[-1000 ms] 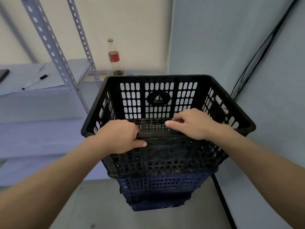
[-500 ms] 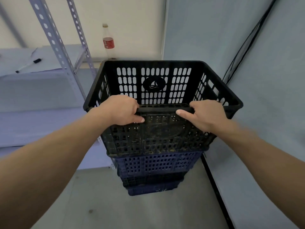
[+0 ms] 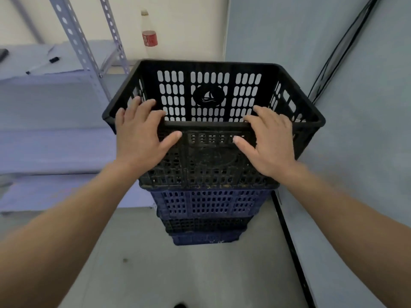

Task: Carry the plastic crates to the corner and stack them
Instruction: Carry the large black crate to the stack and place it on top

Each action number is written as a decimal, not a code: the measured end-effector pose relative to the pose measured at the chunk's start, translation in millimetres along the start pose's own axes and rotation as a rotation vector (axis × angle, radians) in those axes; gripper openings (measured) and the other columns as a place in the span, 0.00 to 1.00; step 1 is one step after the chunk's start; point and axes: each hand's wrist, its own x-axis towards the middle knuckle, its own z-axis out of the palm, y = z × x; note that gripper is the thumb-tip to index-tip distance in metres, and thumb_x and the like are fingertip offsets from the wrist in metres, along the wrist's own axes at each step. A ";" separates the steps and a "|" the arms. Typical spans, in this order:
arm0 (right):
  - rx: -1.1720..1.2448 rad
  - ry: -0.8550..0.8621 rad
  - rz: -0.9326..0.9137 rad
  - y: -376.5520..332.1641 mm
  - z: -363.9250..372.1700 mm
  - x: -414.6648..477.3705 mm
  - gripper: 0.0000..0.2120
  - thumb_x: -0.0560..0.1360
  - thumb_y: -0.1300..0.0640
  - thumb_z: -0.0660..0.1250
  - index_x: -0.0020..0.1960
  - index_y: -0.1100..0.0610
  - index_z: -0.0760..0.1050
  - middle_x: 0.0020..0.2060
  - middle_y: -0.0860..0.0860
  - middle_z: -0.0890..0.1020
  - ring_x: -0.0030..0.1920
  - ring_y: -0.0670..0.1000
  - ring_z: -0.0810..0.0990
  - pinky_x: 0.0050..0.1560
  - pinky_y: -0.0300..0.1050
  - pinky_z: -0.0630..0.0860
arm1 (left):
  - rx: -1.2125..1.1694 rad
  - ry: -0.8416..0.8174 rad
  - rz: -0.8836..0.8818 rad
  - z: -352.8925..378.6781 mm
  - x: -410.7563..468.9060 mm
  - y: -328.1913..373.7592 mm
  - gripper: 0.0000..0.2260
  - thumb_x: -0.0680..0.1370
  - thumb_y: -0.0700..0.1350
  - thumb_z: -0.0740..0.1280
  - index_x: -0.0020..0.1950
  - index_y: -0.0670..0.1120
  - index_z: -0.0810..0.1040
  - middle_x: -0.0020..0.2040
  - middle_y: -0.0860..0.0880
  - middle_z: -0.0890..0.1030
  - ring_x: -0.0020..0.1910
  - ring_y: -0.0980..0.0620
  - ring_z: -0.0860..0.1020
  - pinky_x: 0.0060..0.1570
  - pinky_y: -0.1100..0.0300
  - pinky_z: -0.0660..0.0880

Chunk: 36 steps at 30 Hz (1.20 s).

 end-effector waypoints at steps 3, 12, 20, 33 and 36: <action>0.208 0.090 0.005 -12.6 17.6 -51.0 0.31 0.79 0.46 0.66 0.78 0.60 0.67 0.80 0.59 0.62 0.81 0.60 0.57 0.80 0.58 0.52 | -0.287 0.211 -0.332 18.8 -46.3 -8.8 0.31 0.77 0.56 0.65 0.75 0.42 0.64 0.79 0.42 0.59 0.79 0.43 0.55 0.77 0.46 0.53; 0.784 -0.043 1.067 10.2 105.4 -153.2 0.14 0.77 0.62 0.69 0.62 0.53 0.77 0.60 0.52 0.81 0.62 0.57 0.78 0.58 0.51 0.75 | -0.813 -0.332 -1.096 112.7 -124.4 -29.4 0.31 0.78 0.47 0.70 0.78 0.45 0.61 0.76 0.43 0.68 0.72 0.38 0.68 0.67 0.43 0.67; 1.072 0.013 1.319 51.0 150.9 -121.2 0.28 0.65 0.61 0.74 0.63 0.50 0.72 0.59 0.56 0.81 0.56 0.59 0.82 0.61 0.62 0.79 | -1.056 -0.293 -1.172 158.3 -119.8 -48.0 0.18 0.79 0.37 0.68 0.68 0.46 0.71 0.61 0.48 0.77 0.58 0.42 0.74 0.57 0.44 0.70; 0.866 0.066 1.208 76.1 192.5 -132.0 0.37 0.60 0.54 0.79 0.67 0.54 0.73 0.59 0.53 0.82 0.58 0.59 0.82 0.60 0.64 0.79 | -0.654 -0.242 -0.991 179.5 -140.5 -46.3 0.19 0.79 0.37 0.67 0.66 0.39 0.64 0.53 0.43 0.76 0.45 0.42 0.74 0.46 0.49 0.70; 0.898 0.087 1.192 89.9 212.0 -139.2 0.40 0.53 0.50 0.77 0.65 0.53 0.74 0.57 0.52 0.83 0.55 0.58 0.83 0.57 0.64 0.81 | -0.660 -0.224 -0.984 178.1 -137.8 -47.4 0.18 0.78 0.35 0.67 0.65 0.39 0.65 0.52 0.43 0.75 0.45 0.43 0.74 0.45 0.50 0.71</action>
